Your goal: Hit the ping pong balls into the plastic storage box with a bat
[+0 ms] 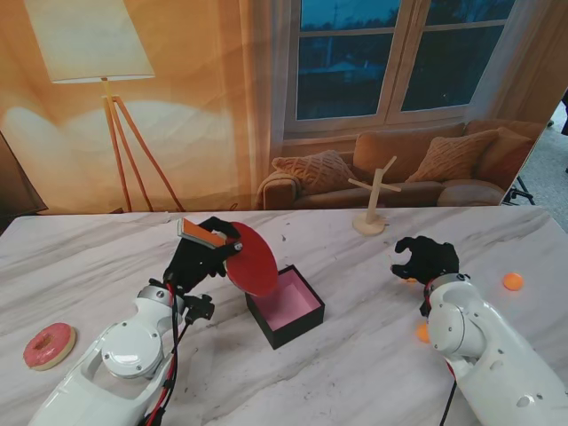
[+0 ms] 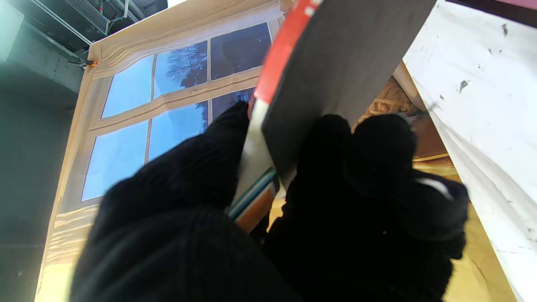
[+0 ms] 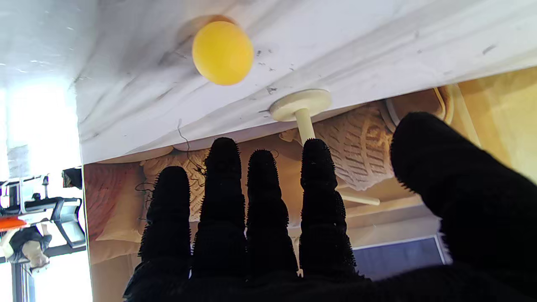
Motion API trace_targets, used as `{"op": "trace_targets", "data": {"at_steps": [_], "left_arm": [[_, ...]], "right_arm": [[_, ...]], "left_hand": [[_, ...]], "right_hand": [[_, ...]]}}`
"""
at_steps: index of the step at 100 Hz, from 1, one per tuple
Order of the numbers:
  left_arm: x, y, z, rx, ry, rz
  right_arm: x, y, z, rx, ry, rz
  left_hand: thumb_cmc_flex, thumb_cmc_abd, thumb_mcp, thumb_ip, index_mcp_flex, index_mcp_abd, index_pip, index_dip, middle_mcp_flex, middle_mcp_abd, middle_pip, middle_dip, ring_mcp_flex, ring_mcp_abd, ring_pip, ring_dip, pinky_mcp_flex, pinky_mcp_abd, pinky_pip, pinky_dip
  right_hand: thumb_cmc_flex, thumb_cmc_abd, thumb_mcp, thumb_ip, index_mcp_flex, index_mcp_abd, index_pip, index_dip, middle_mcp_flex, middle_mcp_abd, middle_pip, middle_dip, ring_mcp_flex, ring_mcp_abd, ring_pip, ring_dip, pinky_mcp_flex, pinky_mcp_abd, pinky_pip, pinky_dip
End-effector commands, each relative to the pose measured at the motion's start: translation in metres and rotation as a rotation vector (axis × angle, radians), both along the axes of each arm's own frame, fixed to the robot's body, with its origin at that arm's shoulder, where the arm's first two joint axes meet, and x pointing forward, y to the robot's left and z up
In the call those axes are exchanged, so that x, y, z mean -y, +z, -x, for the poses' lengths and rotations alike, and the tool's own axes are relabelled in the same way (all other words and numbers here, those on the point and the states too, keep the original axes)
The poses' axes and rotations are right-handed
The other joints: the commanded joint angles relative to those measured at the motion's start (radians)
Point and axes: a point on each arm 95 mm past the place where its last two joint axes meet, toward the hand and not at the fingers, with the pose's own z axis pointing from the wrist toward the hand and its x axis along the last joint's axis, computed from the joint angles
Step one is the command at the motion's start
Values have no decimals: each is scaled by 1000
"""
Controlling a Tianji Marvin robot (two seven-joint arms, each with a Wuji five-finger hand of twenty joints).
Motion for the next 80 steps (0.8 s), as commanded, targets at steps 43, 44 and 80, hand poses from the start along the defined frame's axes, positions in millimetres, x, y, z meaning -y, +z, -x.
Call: {"op": "trace_targets", "data": {"at_steps": [43,44,80], "left_arm": [[6,2,2,-1,-18,8],[6,2,2,-1,-18,8],[6,2,2,3,-18,7]], "right_arm": [[11,-21,-4,-73,-58,34],[11,-21,-4,-76,-59,34],[9,-31,-10,-101,-64,102]], "left_hand": [[49,18,54,-2,22,28,30,16,-3,-79,24,21,6,115,32,11,10,-131,59,5],[49,18,54,-2,22,28,30,16,-3,-79,24,21,6,115,32,11,10,-131,59,5],[47,18,55,-2,22,25,29,21,-2,-81,24,24,6,116,34,13,10,-130,58,5]], "right_hand": [[8,-54,31,-17,-59,-19,-1,-19,-89,-19,-13,-29,-51,-6,-49,-27,-13,5,-35,-22],[9,-56,30,-17,-62,-21,-3,-20,-92,-19,-15,-30,-53,-5,-51,-28,-14,5,-36,-22],[19,-108,34,-23,-138,-57,-35,-31,-158,-2,6,-41,-30,24,0,-3,51,36,65,35]]}}
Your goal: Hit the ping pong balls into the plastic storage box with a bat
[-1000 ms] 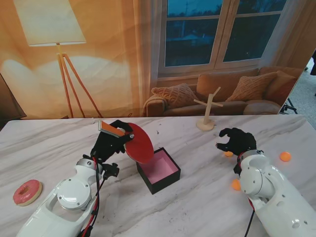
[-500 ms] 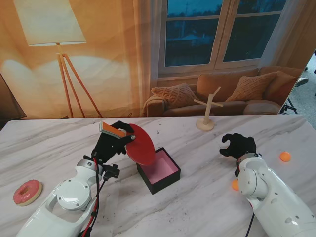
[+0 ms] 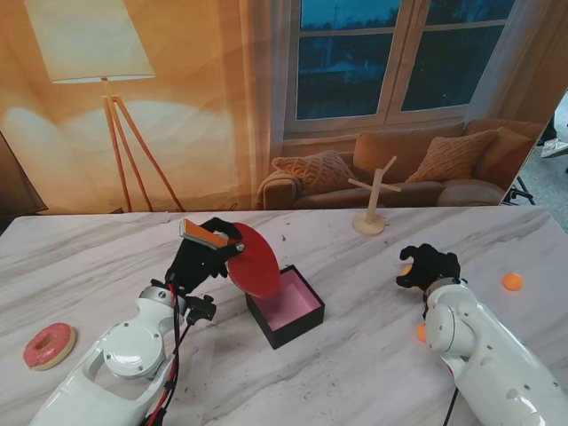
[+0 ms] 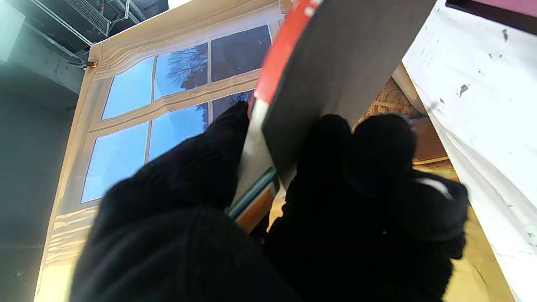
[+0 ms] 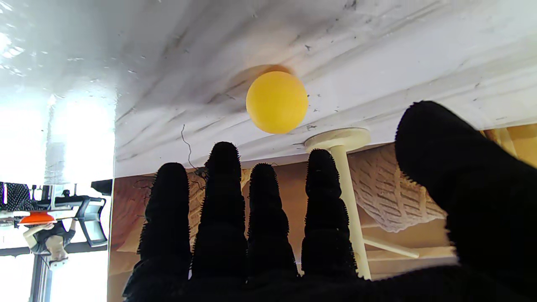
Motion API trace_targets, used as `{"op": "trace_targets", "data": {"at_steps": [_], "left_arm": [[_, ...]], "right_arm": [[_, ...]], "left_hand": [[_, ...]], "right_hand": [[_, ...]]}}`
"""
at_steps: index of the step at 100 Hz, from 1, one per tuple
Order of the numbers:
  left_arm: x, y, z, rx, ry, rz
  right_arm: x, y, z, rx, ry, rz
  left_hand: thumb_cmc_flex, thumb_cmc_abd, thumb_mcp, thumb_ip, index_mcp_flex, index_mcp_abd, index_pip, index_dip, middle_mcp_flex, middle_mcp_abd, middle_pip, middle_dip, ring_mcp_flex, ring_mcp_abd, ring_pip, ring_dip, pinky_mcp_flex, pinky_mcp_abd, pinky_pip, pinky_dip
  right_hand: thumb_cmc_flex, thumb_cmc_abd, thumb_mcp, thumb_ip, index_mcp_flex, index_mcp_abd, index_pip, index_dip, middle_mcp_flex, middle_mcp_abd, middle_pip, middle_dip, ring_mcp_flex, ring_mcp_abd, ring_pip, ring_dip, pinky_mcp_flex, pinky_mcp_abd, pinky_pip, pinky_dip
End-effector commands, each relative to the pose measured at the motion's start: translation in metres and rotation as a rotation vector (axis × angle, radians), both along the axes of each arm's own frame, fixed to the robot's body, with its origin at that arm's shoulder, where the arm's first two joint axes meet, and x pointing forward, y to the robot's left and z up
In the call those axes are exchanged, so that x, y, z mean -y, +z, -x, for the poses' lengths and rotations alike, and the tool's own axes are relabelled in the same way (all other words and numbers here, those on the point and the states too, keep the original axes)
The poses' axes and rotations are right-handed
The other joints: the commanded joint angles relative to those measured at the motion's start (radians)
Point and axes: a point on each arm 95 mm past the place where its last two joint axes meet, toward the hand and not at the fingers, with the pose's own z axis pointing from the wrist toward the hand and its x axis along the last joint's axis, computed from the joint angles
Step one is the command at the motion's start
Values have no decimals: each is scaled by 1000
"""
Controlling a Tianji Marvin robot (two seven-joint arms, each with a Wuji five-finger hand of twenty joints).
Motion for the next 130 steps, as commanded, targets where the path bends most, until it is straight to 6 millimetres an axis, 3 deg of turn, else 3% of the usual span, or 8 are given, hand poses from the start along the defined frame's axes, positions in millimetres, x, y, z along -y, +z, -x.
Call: {"op": "trace_targets", "data": {"at_steps": [1,44,59,69,80,110,117,130], "left_arm": [[3,3,1,5,-13,5],[4,3,1,1,-14,3],[3,3,1,1,-16,-1],[3,3,2,3,-19,-4],[3,3,2,5,-22,-3],[3,3,3,8,-26,-1],[3,3,3,9,-26,-1],[3,3,4,10,-24,1]], "right_arm": [[0,-5,-3,-13,-12,10],[-5,-15,-21,-53,-76,34],[-6,-22,-23,-67,-82,48],[-7,-25,-24,-72,-95,48],[-8,-28,-25,-79,-106,47],[-11,-33,-31,-101,-112,63],[-12,-35,-31,-105,-113,66],[-13,-39,-31,-111,-122,59]], "left_hand": [[47,18,55,-2,22,26,29,13,-2,-81,24,23,6,116,34,13,10,-130,58,5],[46,18,56,-3,21,25,28,16,-2,-81,24,25,5,115,38,16,10,-130,58,5],[45,19,56,-3,21,22,28,17,-3,-83,24,25,4,116,38,16,10,-130,58,5],[45,19,55,-3,21,23,27,17,-4,-83,25,26,5,115,39,16,10,-130,58,5],[45,19,55,-3,21,23,27,18,-4,-83,25,26,4,115,39,17,10,-130,58,5],[45,20,55,-3,22,23,27,20,-3,-81,28,29,8,113,48,21,14,-133,61,5],[45,20,55,-3,22,22,27,20,-3,-81,29,30,9,113,49,21,14,-134,62,5],[45,20,55,-3,21,22,27,21,-2,-83,30,30,9,113,50,22,15,-134,63,5]], "right_hand": [[11,-31,20,-21,-48,-19,-8,-3,-38,12,21,6,-5,25,34,23,16,19,47,33],[34,-26,55,-20,-56,-16,4,-3,25,86,56,6,67,41,133,52,68,21,203,38],[54,-53,99,-29,-17,29,64,9,113,113,108,25,128,45,200,65,116,26,281,22],[80,-67,126,-33,0,10,140,54,180,133,151,55,186,48,259,79,159,25,330,7],[108,-81,155,-37,22,-2,192,93,210,141,185,80,229,47,308,91,199,21,367,-6],[215,-166,243,-38,150,66,283,131,412,135,281,139,447,38,439,113,396,34,510,-31],[241,-181,247,-95,155,70,293,126,425,126,293,151,472,43,453,71,421,31,532,-69],[284,-192,254,-139,173,83,315,122,438,117,315,179,521,53,503,16,483,34,578,-91]]}}
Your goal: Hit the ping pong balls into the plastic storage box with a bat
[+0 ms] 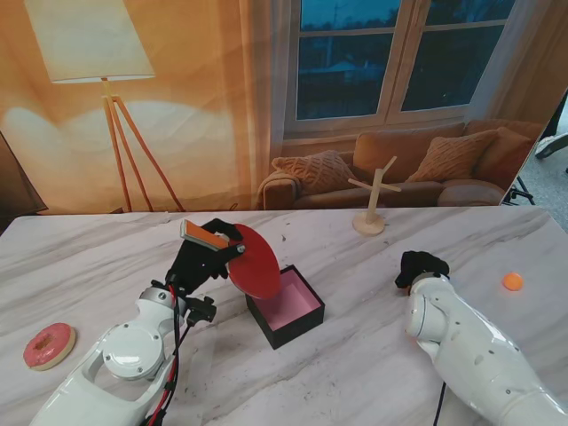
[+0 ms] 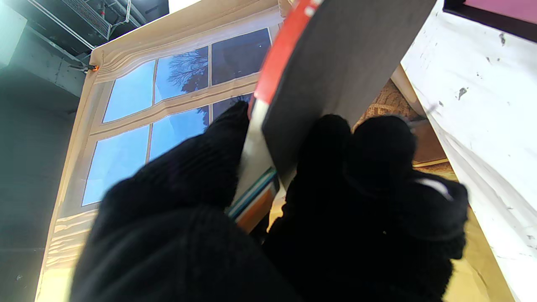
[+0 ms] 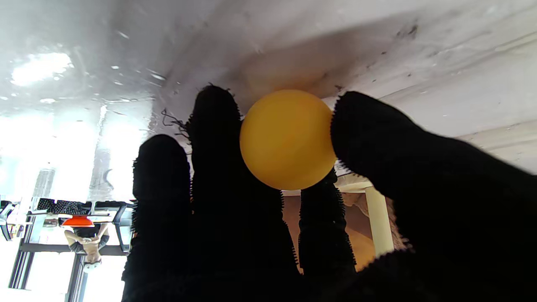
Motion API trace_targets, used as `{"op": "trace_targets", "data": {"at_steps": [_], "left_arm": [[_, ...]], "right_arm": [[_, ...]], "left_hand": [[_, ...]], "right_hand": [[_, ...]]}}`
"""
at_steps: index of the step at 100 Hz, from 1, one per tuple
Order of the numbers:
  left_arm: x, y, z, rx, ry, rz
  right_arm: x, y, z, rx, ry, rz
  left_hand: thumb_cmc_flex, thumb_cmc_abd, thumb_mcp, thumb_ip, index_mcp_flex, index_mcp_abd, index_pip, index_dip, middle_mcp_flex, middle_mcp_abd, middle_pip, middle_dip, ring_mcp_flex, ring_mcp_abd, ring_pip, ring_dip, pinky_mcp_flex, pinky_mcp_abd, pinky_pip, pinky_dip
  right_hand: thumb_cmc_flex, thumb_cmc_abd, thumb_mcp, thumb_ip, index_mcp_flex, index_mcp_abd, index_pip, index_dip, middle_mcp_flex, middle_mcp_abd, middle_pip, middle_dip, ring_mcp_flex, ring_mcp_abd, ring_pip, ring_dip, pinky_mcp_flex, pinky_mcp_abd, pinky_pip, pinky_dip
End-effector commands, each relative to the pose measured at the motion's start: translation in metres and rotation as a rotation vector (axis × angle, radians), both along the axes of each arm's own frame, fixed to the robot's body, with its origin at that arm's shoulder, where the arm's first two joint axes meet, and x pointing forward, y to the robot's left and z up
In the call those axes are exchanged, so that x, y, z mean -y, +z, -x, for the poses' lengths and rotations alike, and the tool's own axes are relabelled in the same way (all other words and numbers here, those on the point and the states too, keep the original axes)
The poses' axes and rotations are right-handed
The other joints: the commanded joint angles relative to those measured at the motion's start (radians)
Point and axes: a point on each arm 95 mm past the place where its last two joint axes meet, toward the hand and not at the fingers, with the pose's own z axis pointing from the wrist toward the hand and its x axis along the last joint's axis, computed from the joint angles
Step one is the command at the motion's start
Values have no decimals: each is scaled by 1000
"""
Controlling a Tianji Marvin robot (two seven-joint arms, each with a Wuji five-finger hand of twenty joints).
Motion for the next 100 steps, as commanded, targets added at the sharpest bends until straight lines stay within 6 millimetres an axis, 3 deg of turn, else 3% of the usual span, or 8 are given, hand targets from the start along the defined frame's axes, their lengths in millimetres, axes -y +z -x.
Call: {"op": "trace_targets", "data": {"at_steps": [1,11,17,27,35,84,100], "left_arm": [[3,4,2,9,-15,5],[3,4,2,8,-15,7],[3,4,2,7,-15,8],[4,4,2,7,-15,10],[4,4,2,7,-14,11],[3,5,3,7,-8,10],[3,6,2,4,-7,9]], "right_arm": [[-1,-7,2,-25,-13,-6],[-1,-9,3,-16,-14,-7],[-1,-9,2,-10,-13,-8],[0,-9,1,3,-7,-9],[-1,-9,1,9,-7,-18],[-5,6,10,65,13,-68],[-11,19,13,108,37,-98]], "left_hand": [[45,20,55,-3,21,22,26,12,-3,-83,30,26,9,113,44,10,15,-134,59,5],[45,20,55,-3,21,23,26,12,-3,-83,30,26,9,113,44,10,15,-135,59,5],[45,20,55,-3,21,23,26,13,-3,-81,30,26,8,115,44,10,15,-135,59,5],[45,20,55,-3,22,22,27,13,-3,-82,30,26,8,115,44,10,15,-135,60,4],[44,20,55,-3,21,23,26,14,-3,-82,30,26,8,114,44,10,15,-135,60,4],[45,20,57,-3,22,22,26,14,-4,-82,30,26,7,114,43,11,15,-135,60,3],[44,19,57,-4,21,22,26,15,-3,-82,30,26,7,115,43,11,15,-135,60,3]], "right_hand": [[52,-38,70,-30,45,18,0,-16,32,-8,20,20,51,7,47,-33,37,7,57,-21],[74,-36,79,-35,103,28,45,-6,66,-7,31,30,109,6,70,-57,106,15,84,-27],[88,-49,87,-44,142,20,137,-93,93,-3,32,36,135,4,88,-80,141,19,99,-45],[121,-57,84,-57,177,12,185,-128,127,-1,32,39,171,-3,91,-89,183,23,108,-51],[139,-47,81,-58,171,23,158,-157,122,0,28,41,170,-1,91,-90,188,24,110,-53],[179,-21,63,-56,183,41,151,-170,121,12,24,44,183,9,108,-84,201,42,126,-39],[188,-18,54,-57,225,46,191,-190,190,34,28,36,200,10,107,-90,216,50,130,-35]]}}
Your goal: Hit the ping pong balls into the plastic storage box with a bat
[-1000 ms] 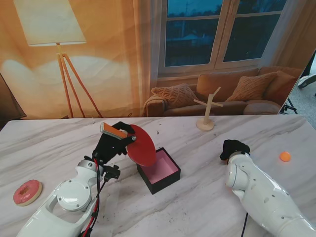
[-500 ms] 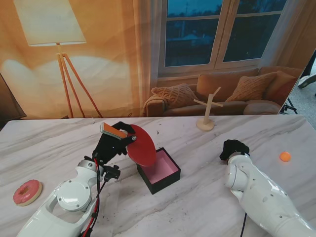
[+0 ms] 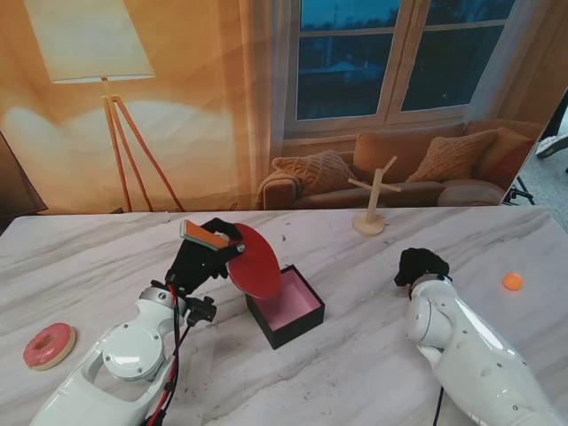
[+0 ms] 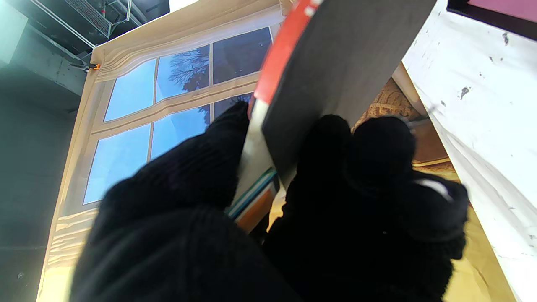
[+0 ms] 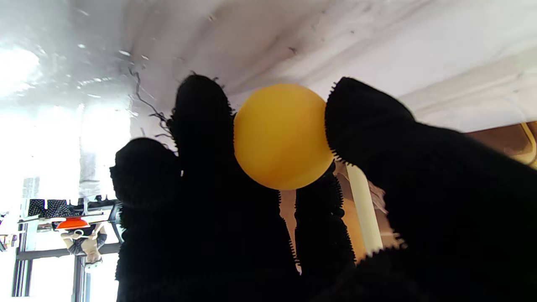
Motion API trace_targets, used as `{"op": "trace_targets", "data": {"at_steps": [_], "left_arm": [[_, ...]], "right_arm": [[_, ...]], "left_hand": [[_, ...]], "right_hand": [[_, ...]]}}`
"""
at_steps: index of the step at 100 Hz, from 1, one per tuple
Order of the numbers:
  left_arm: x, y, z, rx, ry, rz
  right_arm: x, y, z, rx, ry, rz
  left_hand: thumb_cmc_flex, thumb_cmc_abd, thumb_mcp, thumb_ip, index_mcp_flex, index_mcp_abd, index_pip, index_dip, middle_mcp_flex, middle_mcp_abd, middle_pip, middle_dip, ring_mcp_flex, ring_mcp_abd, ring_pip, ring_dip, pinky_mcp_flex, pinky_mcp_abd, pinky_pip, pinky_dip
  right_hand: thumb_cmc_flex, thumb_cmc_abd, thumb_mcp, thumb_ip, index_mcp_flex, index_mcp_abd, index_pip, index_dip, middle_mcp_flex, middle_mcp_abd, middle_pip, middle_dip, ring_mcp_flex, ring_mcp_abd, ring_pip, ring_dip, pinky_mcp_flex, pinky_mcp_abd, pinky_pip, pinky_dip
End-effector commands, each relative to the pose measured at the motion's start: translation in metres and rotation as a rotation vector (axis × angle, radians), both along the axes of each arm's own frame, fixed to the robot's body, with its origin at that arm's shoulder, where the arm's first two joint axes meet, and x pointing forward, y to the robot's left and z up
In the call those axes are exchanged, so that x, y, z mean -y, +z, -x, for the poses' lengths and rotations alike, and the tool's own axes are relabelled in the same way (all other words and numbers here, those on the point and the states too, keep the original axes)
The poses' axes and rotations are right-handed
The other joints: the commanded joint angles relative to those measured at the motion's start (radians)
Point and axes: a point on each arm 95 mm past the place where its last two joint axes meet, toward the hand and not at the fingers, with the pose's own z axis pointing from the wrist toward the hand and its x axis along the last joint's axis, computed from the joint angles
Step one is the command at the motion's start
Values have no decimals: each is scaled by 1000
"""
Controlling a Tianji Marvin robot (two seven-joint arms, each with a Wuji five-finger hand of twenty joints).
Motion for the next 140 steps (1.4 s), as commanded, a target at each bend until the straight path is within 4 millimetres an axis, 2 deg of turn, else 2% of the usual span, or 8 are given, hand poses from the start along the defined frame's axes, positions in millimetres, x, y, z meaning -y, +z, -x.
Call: {"op": "trace_targets", "data": {"at_steps": [1,48,73,103,140], "left_arm": [[3,4,1,3,-10,6],[-3,5,2,-1,3,0],[-15,5,5,-16,12,2],[-35,11,10,-28,-15,-20],[-60,9,20,-81,-22,60]], "right_arm": [[-6,6,2,13,29,-12],[-40,63,21,161,217,-141],[-63,90,31,229,303,-214],[-95,111,41,282,406,-292],[-145,122,48,272,505,-395]], "left_hand": [[44,19,57,-4,22,23,26,10,-3,-82,30,21,7,115,39,11,15,-135,57,3],[45,20,58,-4,22,21,26,11,-3,-82,30,21,5,115,38,11,15,-135,57,2],[51,21,55,-5,23,15,25,9,-6,-80,27,22,4,116,38,11,13,-135,56,2],[49,18,58,-3,24,10,26,12,-3,-85,27,26,3,115,38,12,11,-134,55,2],[50,13,69,-7,28,3,25,16,0,-88,19,31,-4,114,32,13,1,-136,47,1]], "right_hand": [[132,36,71,14,38,18,32,-14,96,2,51,12,66,-32,42,-7,30,-8,47,6],[127,35,72,13,53,9,48,-44,118,-14,41,14,72,-37,34,-4,34,-2,45,5],[129,42,71,13,56,4,51,-46,122,-19,35,16,74,-40,30,1,34,-4,43,5],[126,48,65,13,54,2,50,-50,122,-21,28,18,75,-44,27,5,35,-9,40,4],[124,55,58,13,49,-2,50,-51,116,-27,19,20,64,-49,22,13,27,-17,29,4]]}}
